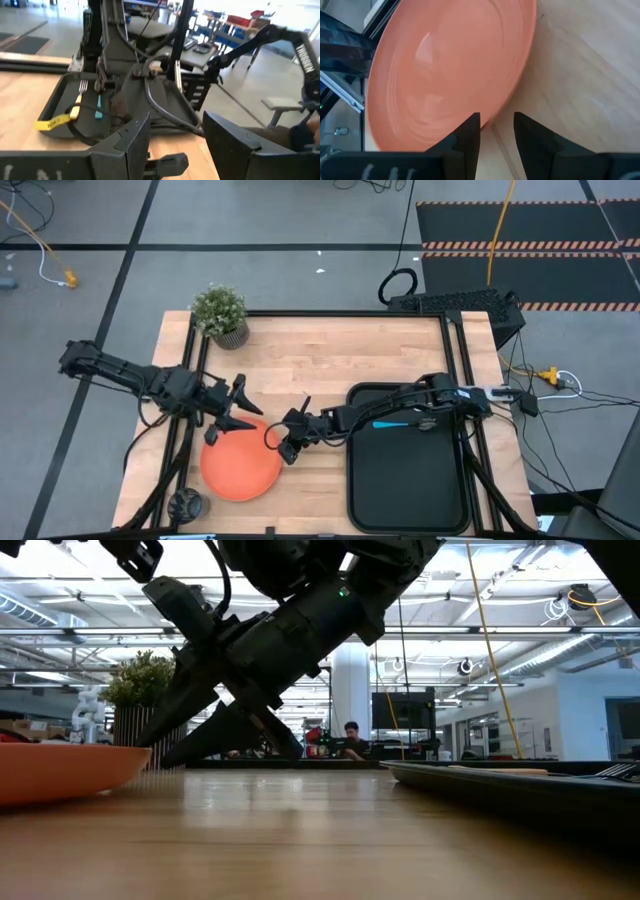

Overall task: Pick and place plate/cup/fork/spoon on tray
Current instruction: Put the orange plate to the bottom of blue spoon on the black table tray

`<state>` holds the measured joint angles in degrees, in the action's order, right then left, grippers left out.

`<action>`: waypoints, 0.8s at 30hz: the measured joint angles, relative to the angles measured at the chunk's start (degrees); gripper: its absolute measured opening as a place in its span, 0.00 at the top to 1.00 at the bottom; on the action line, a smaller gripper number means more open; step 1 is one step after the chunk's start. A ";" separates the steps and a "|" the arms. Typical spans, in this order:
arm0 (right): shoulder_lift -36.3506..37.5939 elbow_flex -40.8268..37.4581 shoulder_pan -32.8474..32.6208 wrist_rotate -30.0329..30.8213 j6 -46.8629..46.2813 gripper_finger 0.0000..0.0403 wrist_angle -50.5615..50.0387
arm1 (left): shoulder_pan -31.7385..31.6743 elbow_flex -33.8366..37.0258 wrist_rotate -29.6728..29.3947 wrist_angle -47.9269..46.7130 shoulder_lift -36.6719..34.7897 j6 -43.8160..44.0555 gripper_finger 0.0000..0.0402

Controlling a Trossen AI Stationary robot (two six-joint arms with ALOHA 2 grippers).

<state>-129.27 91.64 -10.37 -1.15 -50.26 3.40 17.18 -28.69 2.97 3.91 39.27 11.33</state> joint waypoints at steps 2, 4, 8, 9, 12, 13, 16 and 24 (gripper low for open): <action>0.00 0.00 0.02 0.00 0.00 0.72 -0.26 | 0.30 0.00 -0.07 0.08 1.19 0.70 0.54; 0.00 0.00 0.02 0.02 0.78 0.72 -1.02 | 0.63 0.00 -0.08 -0.84 2.39 1.89 0.54; 0.68 -0.01 0.02 -1.68 3.91 0.72 -3.95 | 1.32 0.00 -3.31 -6.62 4.30 5.35 0.54; 1.21 -0.02 0.02 -2.23 4.59 0.72 -5.48 | 1.38 0.00 -5.33 -8.15 4.78 6.12 0.54; 4.14 -0.02 0.08 -2.95 7.39 0.72 -12.65 | 1.32 0.00 -10.70 -11.76 6.16 8.35 0.54; 5.28 -0.02 0.14 -2.56 8.11 0.72 -15.50 | 1.32 0.00 -11.64 -12.30 6.56 9.21 0.54; 8.79 -0.03 0.21 1.20 9.46 0.72 -23.59 | 1.33 0.00 -12.09 -12.77 7.36 11.15 0.54; 17.90 -0.02 -0.50 11.45 9.05 0.72 -38.55 | 2.53 0.00 -12.73 -19.28 12.50 19.56 0.54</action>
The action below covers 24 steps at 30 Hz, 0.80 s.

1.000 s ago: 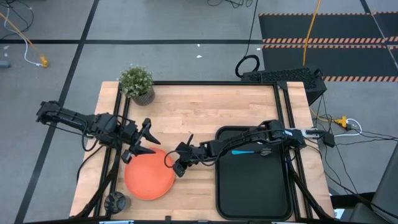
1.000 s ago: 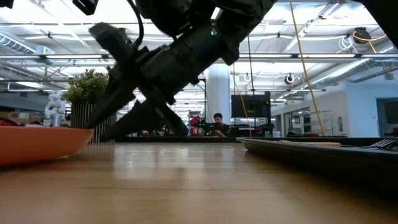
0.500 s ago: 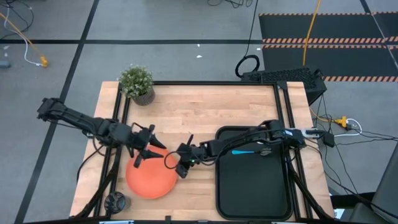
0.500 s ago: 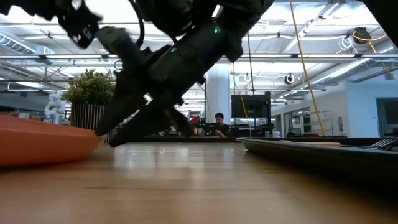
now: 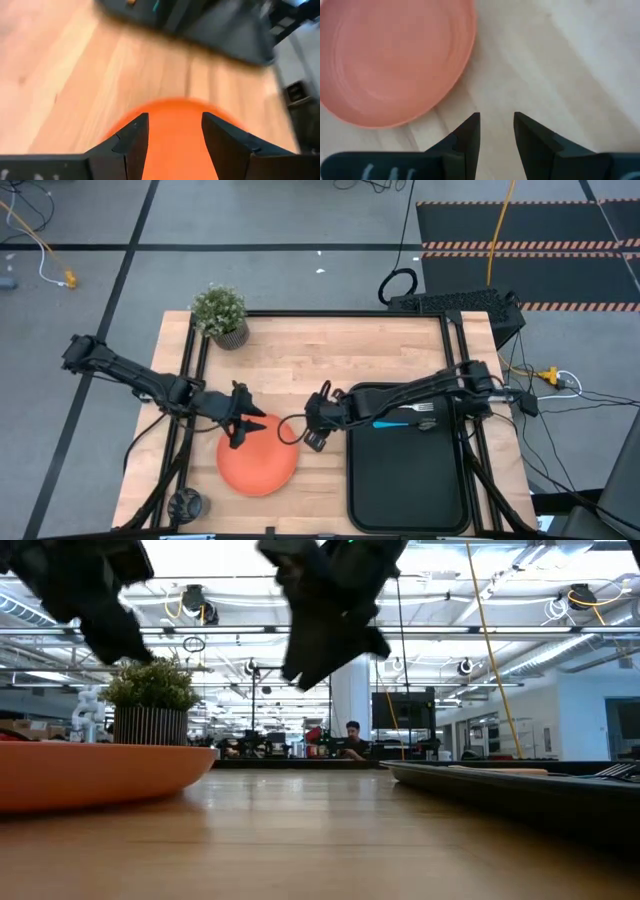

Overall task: Pick and place plate/cup/fork/spoon on tray
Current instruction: Put the orange plate to the bottom of blue spoon on the black table tray

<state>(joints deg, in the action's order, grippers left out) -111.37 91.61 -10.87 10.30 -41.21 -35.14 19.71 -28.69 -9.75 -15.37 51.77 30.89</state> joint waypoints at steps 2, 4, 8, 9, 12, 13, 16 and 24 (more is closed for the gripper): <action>1.60 -0.02 -0.63 1.33 -0.09 0.72 -1.31 | 0.41 0.00 -0.67 -1.49 2.86 2.34 0.54; 3.28 -0.02 -1.59 2.64 -0.20 0.72 -2.00 | 0.72 0.08 -0.82 -3.03 5.73 3.71 0.54; 5.57 0.00 -3.48 5.84 -0.52 0.72 -4.77 | 0.95 0.09 -0.80 -2.62 11.14 4.09 0.54; 6.04 0.00 -3.93 6.73 -0.89 0.72 -5.83 | 0.96 0.05 -0.80 -1.65 12.40 4.09 0.54; 6.42 0.00 -4.71 8.18 -1.73 0.72 -7.24 | 0.82 0.04 -0.86 -1.95 15.19 4.00 0.54; 6.40 0.00 -5.02 8.23 -1.83 0.72 -7.56 | 0.79 0.04 -0.94 -1.24 16.13 4.25 0.54; 6.23 -0.05 -5.65 8.29 -2.61 0.72 -8.29 | 0.32 0.00 -1.31 -2.07 19.19 5.68 0.54; 6.27 -0.05 -5.73 7.63 -3.10 0.72 -8.54 | -1.80 -0.37 1.93 -3.53 27.46 9.29 0.54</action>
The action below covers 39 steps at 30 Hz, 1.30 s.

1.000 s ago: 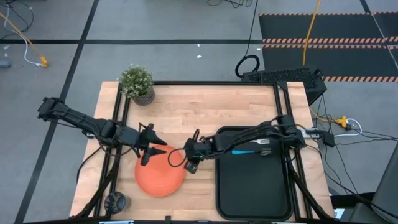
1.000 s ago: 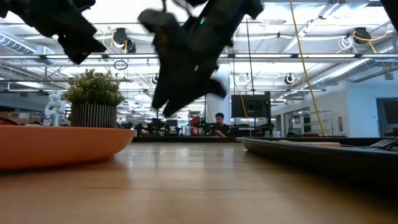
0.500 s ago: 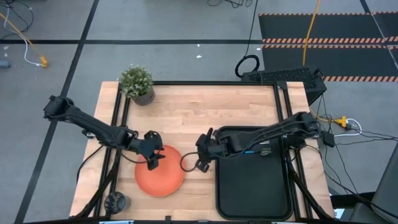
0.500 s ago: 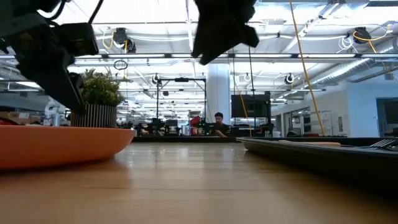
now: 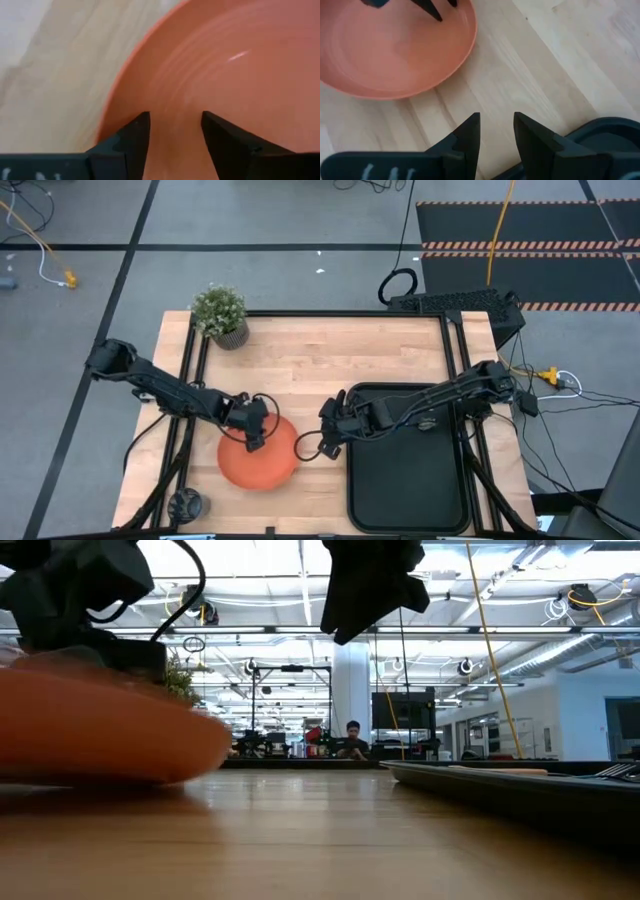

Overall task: Pick and place plate/cup/fork/spoon on tray
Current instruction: Put the orange plate to the bottom of blue spoon on the black table tray

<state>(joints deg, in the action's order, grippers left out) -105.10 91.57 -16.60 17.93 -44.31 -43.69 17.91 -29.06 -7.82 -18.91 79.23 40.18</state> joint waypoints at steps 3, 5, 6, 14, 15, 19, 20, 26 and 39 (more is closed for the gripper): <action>0.00 -0.01 -0.02 -0.02 0.00 0.72 -0.04 | -0.41 0.18 0.13 4.39 0.86 -2.76 0.54; 0.00 -0.01 -0.02 -0.02 -0.01 0.72 -0.01 | -1.08 0.31 0.10 7.53 0.93 -4.33 0.54; 0.00 0.00 -0.02 -0.02 -0.14 0.72 0.04 | -1.43 0.33 -0.10 8.92 1.02 -4.83 0.54; 0.05 -3.85 -0.38 -0.22 -4.74 0.72 3.07 | -5.33 0.46 -5.12 12.27 1.17 -5.88 0.54; -0.02 -5.05 -0.41 -0.28 -5.31 0.72 3.85 | -5.84 0.46 -5.90 13.38 1.17 -5.90 0.54; 0.02 -12.32 0.12 -4.63 -5.43 0.72 14.14 | -7.30 0.46 -7.24 20.76 1.17 -8.19 0.54; -0.01 -14.46 0.47 -5.76 -4.58 0.72 18.24 | -7.37 0.46 -7.25 22.74 1.16 -8.87 0.54; -0.04 -25.54 3.31 -13.84 0.91 0.72 50.49 | -7.28 -0.85 -7.25 25.87 1.09 -14.38 0.54; -1.54 -29.68 6.10 -15.13 -7.21 0.79 52.45 | -6.18 -2.68 -10.61 22.05 -6.24 -20.67 0.54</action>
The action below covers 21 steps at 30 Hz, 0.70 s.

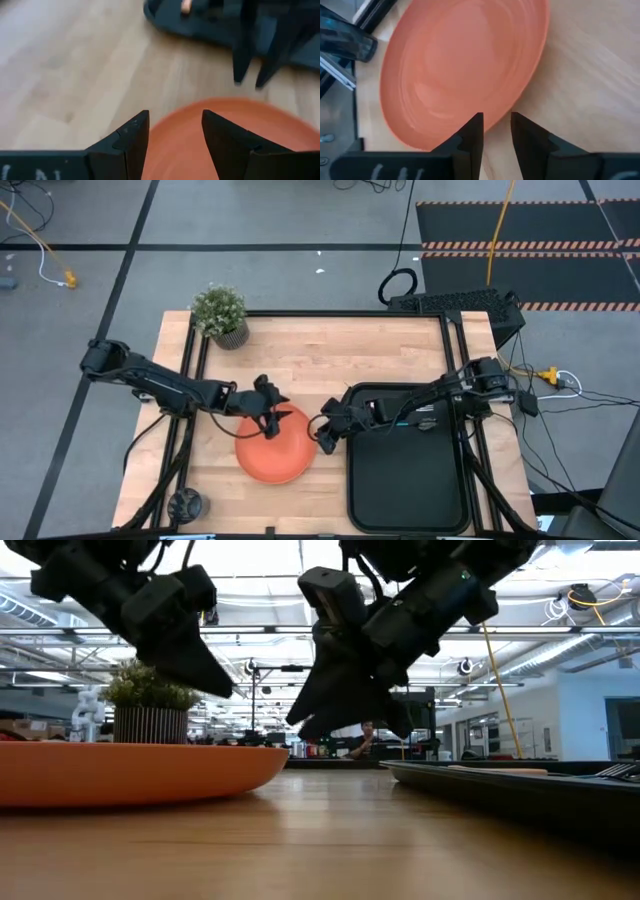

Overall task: Pick and place plate/cup/fork/spoon on tray
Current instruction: Put the orange plate to the bottom of blue spoon on the black table tray

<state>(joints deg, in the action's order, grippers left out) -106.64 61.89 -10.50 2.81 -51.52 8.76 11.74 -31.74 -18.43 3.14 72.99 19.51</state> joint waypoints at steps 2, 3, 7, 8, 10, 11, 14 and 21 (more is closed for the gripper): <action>-1.09 0.57 0.02 -0.11 -0.29 0.80 0.81 | 0.02 -0.01 -0.89 -1.02 -1.76 -0.43 0.54; -1.56 0.61 0.02 -0.58 -0.30 0.80 0.70 | 0.10 0.01 -1.10 -1.32 -2.71 -0.58 0.54; -3.45 0.42 0.04 -2.89 -1.72 0.82 1.92 | 0.62 -0.03 -1.25 -3.13 -5.79 -1.93 0.54; -3.65 0.42 0.00 -2.95 -1.82 0.82 2.16 | 0.78 -0.03 -1.27 -3.26 -6.38 -2.06 0.54; -4.03 0.48 0.00 -2.96 -2.40 0.82 3.25 | 0.94 -0.03 -1.41 -4.45 -7.60 -2.42 0.54; -4.12 0.48 0.00 -2.95 -2.73 0.82 3.03 | 1.15 -0.02 -1.68 -5.08 -8.17 -2.43 0.54; -4.18 0.46 0.09 -2.80 -2.91 0.81 3.90 | 1.21 -0.04 -2.67 -6.32 -8.98 -2.55 0.54; -4.10 0.48 -0.06 -3.97 -1.53 0.67 7.53 | 1.72 -0.01 -2.78 -8.49 -9.32 -2.47 0.54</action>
<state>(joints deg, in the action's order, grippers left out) -110.74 62.37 -10.56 -1.16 -53.05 16.29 13.46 -31.75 -21.21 -5.35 63.67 17.04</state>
